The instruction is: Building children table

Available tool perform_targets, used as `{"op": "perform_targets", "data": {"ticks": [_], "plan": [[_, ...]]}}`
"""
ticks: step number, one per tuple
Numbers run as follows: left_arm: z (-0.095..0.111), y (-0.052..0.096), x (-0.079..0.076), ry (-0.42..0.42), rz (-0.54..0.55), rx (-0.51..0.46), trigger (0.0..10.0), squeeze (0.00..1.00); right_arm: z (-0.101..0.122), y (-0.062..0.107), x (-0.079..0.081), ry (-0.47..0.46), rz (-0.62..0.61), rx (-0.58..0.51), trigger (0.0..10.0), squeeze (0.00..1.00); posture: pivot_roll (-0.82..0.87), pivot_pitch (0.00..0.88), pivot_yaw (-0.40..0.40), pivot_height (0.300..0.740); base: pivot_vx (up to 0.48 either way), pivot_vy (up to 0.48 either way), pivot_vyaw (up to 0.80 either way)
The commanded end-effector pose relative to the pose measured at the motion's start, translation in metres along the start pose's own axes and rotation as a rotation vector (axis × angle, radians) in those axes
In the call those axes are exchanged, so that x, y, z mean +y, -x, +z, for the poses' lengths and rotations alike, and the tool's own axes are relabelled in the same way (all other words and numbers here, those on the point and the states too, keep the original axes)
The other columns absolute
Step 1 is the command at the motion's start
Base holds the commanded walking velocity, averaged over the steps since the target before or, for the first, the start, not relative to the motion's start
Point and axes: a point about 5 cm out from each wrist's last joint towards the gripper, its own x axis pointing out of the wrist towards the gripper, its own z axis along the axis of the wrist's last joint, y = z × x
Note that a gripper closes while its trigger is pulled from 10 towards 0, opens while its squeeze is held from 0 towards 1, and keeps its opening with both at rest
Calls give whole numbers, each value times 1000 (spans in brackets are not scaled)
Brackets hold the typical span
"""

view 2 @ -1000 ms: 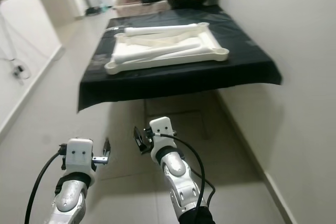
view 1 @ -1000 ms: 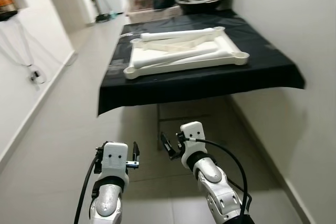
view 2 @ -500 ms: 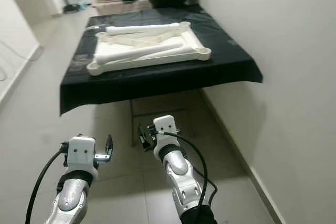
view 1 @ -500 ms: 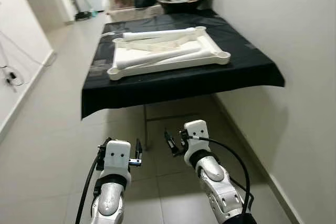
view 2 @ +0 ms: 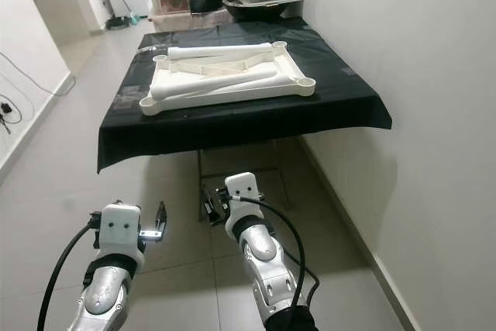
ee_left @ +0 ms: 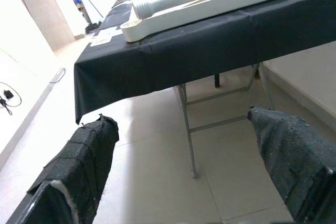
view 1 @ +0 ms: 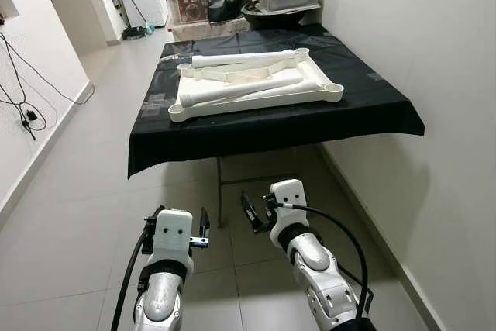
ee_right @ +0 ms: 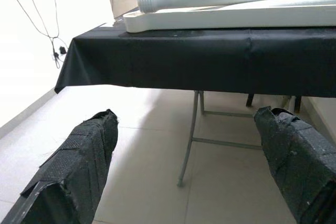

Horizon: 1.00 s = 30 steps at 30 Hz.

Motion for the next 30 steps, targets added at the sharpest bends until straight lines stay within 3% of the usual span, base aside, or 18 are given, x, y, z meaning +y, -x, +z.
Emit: {"op": "perform_targets", "data": {"ticks": [1,30], "plan": [[-2,-1,2,-9,1,3,10000,0,1,-2,3,-8,6,-6,10000,0,-47,0,84,740,259,0,0],[-2,-1,0,-5,-6,4,10000,0,1,-3,2,-8,8,-1,10000,0,-47,0,84,740,274,0,0]]}}
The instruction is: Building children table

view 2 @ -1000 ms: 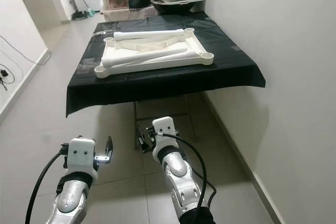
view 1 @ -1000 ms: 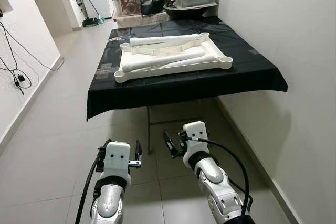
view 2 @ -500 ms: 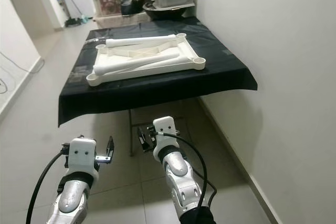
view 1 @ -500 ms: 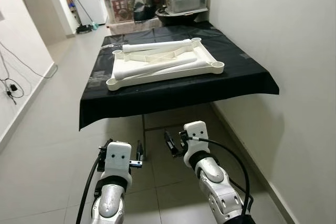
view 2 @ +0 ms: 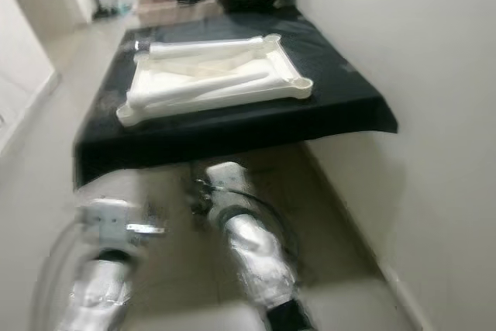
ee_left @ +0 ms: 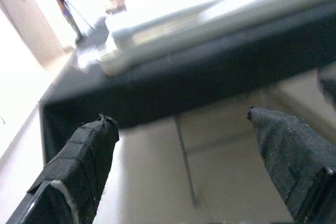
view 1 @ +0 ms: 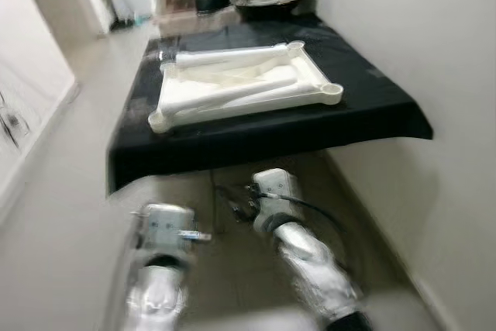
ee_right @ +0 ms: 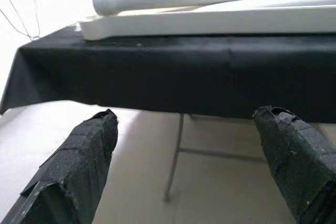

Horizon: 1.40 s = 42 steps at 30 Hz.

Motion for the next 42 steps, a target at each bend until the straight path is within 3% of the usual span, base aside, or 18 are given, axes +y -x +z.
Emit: {"op": "perform_targets", "data": {"ticks": [1,28,30,36,42], "plan": [[-11,3,9,-11,42,49,10000,0,9,-6,24,-19,73,-33,10000,0,-47,0,84,740,274,0,0],[9,-7,22,-10,107,-23,10000,0,22,-9,19,-17,68,-107,10000,0,-72,0,62,740,275,0,0],[12,-8,24,-5,116,-35,10000,0,43,-10,20,-17,87,-200,10000,0,-83,0,76,740,277,0,0],[19,-10,30,-13,136,-56,10000,0,64,-15,17,-16,80,-272,10000,0,-73,0,74,740,276,0,0],[23,-12,38,-20,153,-69,10000,0,67,-18,15,-25,62,-283,10000,0,-38,0,80,740,274,0,0]]}}
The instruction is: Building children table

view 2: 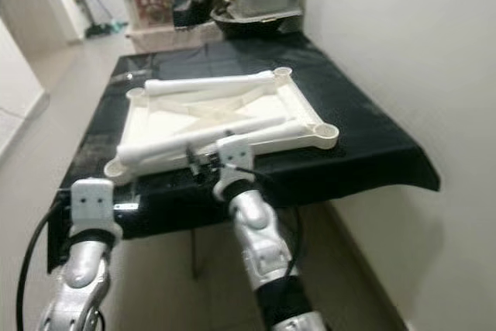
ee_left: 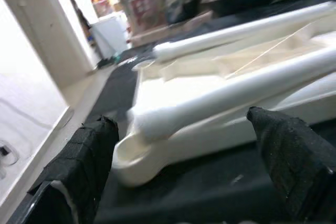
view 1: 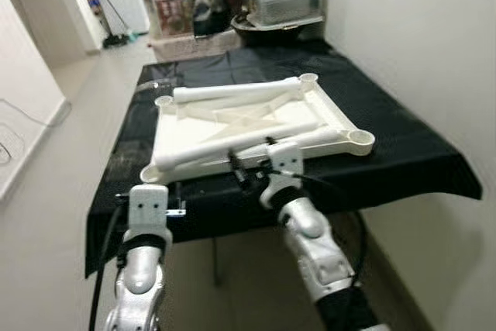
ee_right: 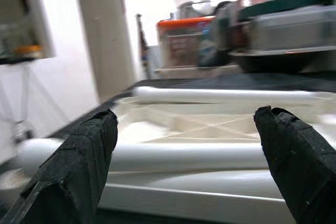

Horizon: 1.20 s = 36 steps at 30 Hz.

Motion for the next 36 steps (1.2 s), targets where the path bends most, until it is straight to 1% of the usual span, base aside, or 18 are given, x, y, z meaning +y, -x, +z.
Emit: {"op": "perform_targets", "data": {"ticks": [1,14,17,18,21,22,23,24,25,27,28,29,30,31,32,33,35,36], "plan": [[2,-2,7,-12,18,-2,10000,0,-2,-1,2,-25,-8,2,10000,0,-38,0,80,740,274,0,0],[15,-8,15,-37,48,-48,10000,0,-6,1,0,-27,-8,20,10000,0,-35,0,69,740,211,0,0],[33,-18,27,-65,60,-96,10000,0,-6,0,0,-29,-11,19,10000,0,-31,0,65,740,0,0,0],[33,-18,27,-65,60,-96,10000,0,-6,0,0,-29,-11,19,10000,0,-31,0,65,740,0,0,0],[59,-37,47,-176,-9,-133,10000,0,-6,-1,1,-32,-12,20,10000,0,-5,0,53,740,0,0,0],[59,-37,47,-176,-9,-133,10000,0,-6,-1,1,-32,-12,20,10000,0,-5,0,53,740,0,0,0],[66,-43,55,-210,-43,-139,10000,0,-6,-1,1,-35,-12,20,10000,0,-5,0,53,740,0,0,0],[66,-43,55,-210,-43,-139,10000,0,-6,-1,1,-35,-12,20,10000,0,-5,0,53,740,0,0,0],[71,-48,63,-245,-79,-138,10000,0,-5,-2,2,-37,-11,17,10000,0,12,0,60,740,0,0,0],[71,-48,63,-245,-79,-138,10000,0,-5,-2,2,-37,-11,17,10000,0,12,0,60,740,0,0,0],[77,-57,70,-271,-136,-126,10000,0,-5,-1,3,-42,-11,15,10000,0,18,0,62,740,0,0,0],[83,-67,74,-317,-260,-99,10000,0,-4,-1,5,-48,-12,11,10000,0,22,0,74,740,0,0,0],[83,-67,74,-317,-260,-99,10000,0,-4,-1,5,-48,-12,11,10000,0,22,0,74,740,0,0,0],[84,-76,77,-376,-380,-57,10000,0,-3,0,5,-51,-15,9,10000,0,17,0,79,740,0,0,0],[84,-81,79,-414,-453,-24,10000,0,-2,0,5,-52,-16,7,10000,0,17,0,79,740,0,0,0],[81,-86,80,-498,-526,9,10000,0,-2,2,4,-52,-20,6,10000,0,13,0,84,740,0,0,0],[81,-86,80,-498,-526,9,10000,0,-2,2,4,-52,-20,6,10000,0,13,0,84,740,0,0,0],[78,-90,79,-541,-599,42,10000,0,-5,5,2,-51,-26,17,10000,0,12,0,86,740,0,0,0]]}}
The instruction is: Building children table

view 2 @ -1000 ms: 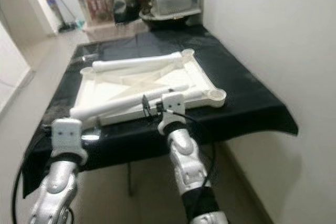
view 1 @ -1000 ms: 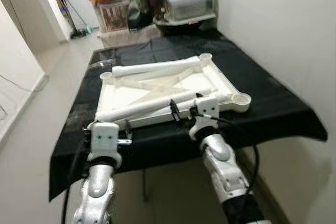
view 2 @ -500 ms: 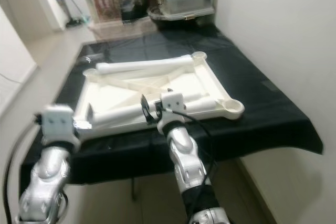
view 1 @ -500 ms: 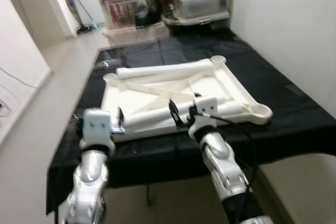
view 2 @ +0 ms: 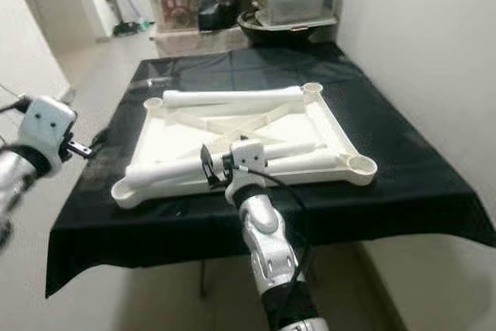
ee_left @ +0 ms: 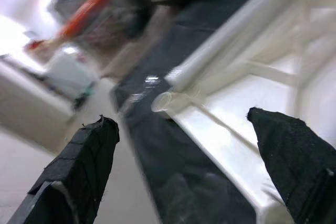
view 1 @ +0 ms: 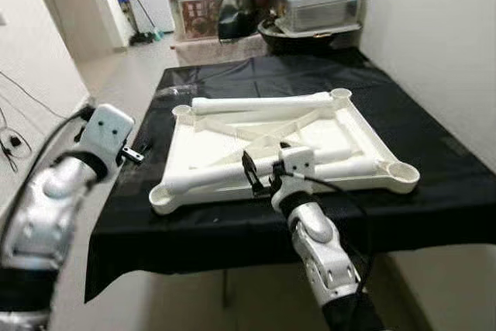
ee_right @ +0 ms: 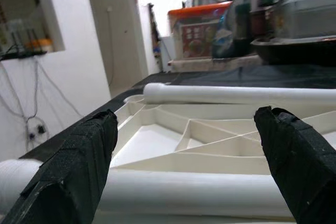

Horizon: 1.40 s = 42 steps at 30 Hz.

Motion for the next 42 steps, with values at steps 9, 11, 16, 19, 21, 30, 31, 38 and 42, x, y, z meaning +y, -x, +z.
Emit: {"op": "perform_targets", "data": {"ticks": [9,11,16,19,21,30,31,38,42], "plan": [[-23,-21,-11,15,-318,140,10000,27,-19,31,6,-3,47,89,10000,0,6,0,102,740,0,0,0],[-27,-22,-13,17,-369,163,10000,1000,-20,38,10,-6,59,100,10000,0,2,6,107,740,0,0,0],[-34,-28,-7,68,-541,241,10000,1000,-19,55,12,-13,66,137,10000,0,1,82,121,740,0,0,0],[-35,-26,-6,97,-681,280,10000,0,-18,61,11,-16,65,151,10000,0,3,99,121,740,0,0,0],[-36,-26,-4,82,-716,302,10000,0,-17,64,12,-15,71,155,10000,0,5,108,122,740,0,0,0],[-33,-30,12,-25,-759,373,10000,0,-15,70,13,-22,71,186,10000,0,18,118,134,740,0,0,0],[-34,-30,14,-40,-762,388,10000,0,-14,71,13,-23,68,189,10000,0,18,118,134,740,0,0,0],[-47,-27,18,-101,-755,449,10000,0,-13,73,13,-28,63,197,10000,0,11,114,150,740,0,0,0],[-51,-27,16,-105,-763,460,10000,0,-11,75,13,-27,62,201,10000,0,7,116,154,740,0,0,0]]}}
